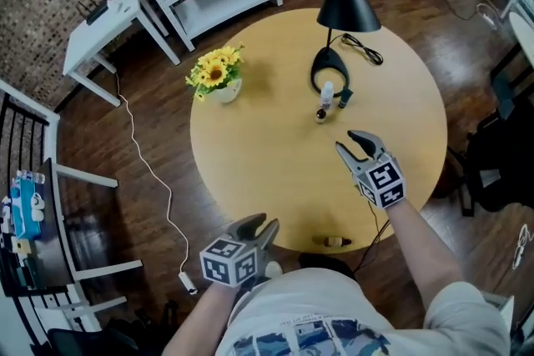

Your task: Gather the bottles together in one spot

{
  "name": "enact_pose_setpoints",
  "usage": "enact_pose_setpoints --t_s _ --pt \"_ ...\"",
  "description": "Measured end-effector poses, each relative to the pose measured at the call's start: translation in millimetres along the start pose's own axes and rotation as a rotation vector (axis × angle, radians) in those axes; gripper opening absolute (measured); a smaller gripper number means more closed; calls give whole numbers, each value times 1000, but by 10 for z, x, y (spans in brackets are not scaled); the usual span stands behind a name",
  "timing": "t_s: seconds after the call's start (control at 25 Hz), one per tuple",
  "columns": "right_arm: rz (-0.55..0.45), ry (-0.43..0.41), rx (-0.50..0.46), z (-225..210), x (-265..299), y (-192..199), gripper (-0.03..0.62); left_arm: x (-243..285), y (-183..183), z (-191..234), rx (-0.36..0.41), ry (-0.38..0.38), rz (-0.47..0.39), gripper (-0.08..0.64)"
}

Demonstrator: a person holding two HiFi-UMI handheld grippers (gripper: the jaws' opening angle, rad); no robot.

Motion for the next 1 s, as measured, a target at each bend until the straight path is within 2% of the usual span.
enact_pose_setpoints --t_s 0.08,0.28,0.44,0.68,0.84,1.0 --pt "-12 35 17 208 -398 -54 178 -96 17 3 29 8 -19 140" --pt "12 122 128 801 -1324 -31 178 -442 103 -11 70 46 -67 141" --pt "25 168 177 1435 -1883 26 178 -756 289 -39 96 90 -80 141" --pt "69 188 240 2447 -2374 284 178 -1177 659 -37 122 113 -91 141" --pt "92 215 288 2978 -2591 422 178 -1378 936 5 155 113 -76 140" --pt "101 191 339 3398 -2696 477 178 -1516 1097 -2 178 112 -73 140"
Point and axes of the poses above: the fingertips, and each gripper's own axes: x forward along the fingers, z to its left, y out of its underside, the point moved 1 cm from there along -x, backward along the fingers, and after that the axes turned 2 degrees about z, right-handed, at the moved point
